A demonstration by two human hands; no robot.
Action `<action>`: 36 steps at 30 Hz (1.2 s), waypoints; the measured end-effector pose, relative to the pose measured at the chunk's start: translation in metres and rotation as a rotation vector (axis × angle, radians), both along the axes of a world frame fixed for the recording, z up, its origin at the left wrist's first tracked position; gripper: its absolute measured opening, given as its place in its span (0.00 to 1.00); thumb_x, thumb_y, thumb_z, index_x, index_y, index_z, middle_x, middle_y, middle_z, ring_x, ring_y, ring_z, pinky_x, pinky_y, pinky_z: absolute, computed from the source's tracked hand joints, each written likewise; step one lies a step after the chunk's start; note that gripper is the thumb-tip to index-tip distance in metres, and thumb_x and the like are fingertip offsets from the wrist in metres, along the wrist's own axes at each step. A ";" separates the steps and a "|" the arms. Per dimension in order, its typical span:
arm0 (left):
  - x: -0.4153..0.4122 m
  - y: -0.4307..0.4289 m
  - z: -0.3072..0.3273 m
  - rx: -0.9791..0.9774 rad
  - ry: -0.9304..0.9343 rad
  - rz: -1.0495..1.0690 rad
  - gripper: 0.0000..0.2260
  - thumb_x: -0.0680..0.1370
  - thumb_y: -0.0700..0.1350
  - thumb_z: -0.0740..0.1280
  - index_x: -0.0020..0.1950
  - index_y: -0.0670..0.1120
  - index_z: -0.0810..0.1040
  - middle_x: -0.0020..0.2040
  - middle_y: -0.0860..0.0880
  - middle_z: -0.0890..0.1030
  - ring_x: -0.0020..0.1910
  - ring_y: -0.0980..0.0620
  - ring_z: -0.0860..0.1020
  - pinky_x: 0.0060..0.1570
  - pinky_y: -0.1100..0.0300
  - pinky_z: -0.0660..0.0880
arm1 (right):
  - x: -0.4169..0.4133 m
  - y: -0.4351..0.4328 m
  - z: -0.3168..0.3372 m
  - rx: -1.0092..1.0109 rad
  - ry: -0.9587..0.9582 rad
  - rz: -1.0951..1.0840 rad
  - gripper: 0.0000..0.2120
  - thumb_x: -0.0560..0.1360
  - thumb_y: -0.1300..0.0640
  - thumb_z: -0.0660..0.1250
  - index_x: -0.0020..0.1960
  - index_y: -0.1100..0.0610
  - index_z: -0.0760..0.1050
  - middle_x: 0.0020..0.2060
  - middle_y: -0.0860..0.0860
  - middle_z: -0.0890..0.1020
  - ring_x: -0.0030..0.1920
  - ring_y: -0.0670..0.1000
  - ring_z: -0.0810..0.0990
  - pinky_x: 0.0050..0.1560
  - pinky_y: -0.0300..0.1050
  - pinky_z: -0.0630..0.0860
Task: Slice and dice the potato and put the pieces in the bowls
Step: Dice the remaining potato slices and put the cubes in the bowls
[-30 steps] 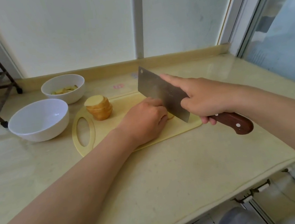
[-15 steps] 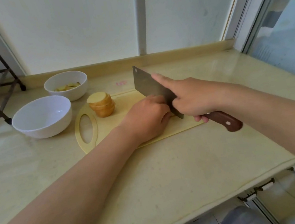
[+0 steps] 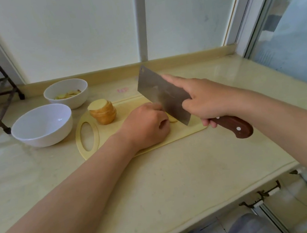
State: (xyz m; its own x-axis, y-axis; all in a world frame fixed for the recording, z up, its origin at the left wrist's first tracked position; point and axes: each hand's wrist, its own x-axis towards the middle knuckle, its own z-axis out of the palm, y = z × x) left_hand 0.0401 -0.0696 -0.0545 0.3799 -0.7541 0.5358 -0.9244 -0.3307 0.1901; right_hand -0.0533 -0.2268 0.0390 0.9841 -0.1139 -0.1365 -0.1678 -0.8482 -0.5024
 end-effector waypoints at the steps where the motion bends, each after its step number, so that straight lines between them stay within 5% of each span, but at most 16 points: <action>1: 0.000 0.000 0.000 0.001 0.003 -0.002 0.09 0.72 0.43 0.66 0.34 0.42 0.81 0.36 0.46 0.79 0.34 0.44 0.76 0.33 0.54 0.75 | -0.001 0.000 -0.002 -0.003 0.005 0.004 0.43 0.78 0.65 0.53 0.80 0.27 0.47 0.42 0.48 0.73 0.21 0.48 0.78 0.26 0.46 0.80; 11: 0.002 0.000 0.000 0.004 -0.016 -0.024 0.09 0.72 0.43 0.66 0.34 0.42 0.83 0.36 0.47 0.79 0.34 0.47 0.75 0.32 0.54 0.75 | -0.001 0.005 0.007 -0.096 0.087 0.046 0.43 0.80 0.65 0.53 0.79 0.26 0.45 0.36 0.49 0.72 0.19 0.48 0.77 0.30 0.49 0.82; 16: 0.003 -0.002 -0.002 0.008 -0.032 -0.059 0.12 0.71 0.44 0.63 0.34 0.41 0.82 0.36 0.44 0.79 0.34 0.43 0.76 0.33 0.54 0.76 | 0.021 0.019 -0.004 -0.142 0.087 0.071 0.43 0.78 0.64 0.53 0.80 0.28 0.41 0.42 0.59 0.81 0.25 0.54 0.80 0.26 0.47 0.80; 24: 0.001 0.006 -0.001 -0.045 -0.025 -0.053 0.10 0.72 0.42 0.67 0.31 0.42 0.78 0.37 0.45 0.79 0.35 0.44 0.75 0.32 0.52 0.75 | 0.029 0.012 -0.003 -0.014 0.009 0.012 0.44 0.76 0.65 0.53 0.80 0.27 0.47 0.53 0.51 0.76 0.23 0.49 0.80 0.26 0.44 0.78; 31: 0.003 0.005 -0.002 0.000 -0.024 -0.055 0.12 0.73 0.44 0.65 0.34 0.41 0.82 0.37 0.46 0.79 0.35 0.44 0.75 0.33 0.52 0.75 | 0.010 0.008 -0.006 0.025 0.016 -0.022 0.45 0.76 0.66 0.54 0.80 0.26 0.47 0.37 0.55 0.79 0.23 0.51 0.80 0.27 0.48 0.81; 36: 0.004 0.005 -0.001 0.008 -0.025 -0.052 0.13 0.74 0.46 0.64 0.36 0.41 0.83 0.38 0.46 0.79 0.35 0.45 0.75 0.33 0.53 0.75 | 0.007 0.008 -0.006 0.019 0.012 0.007 0.45 0.77 0.66 0.53 0.79 0.25 0.46 0.38 0.47 0.71 0.20 0.48 0.77 0.26 0.46 0.79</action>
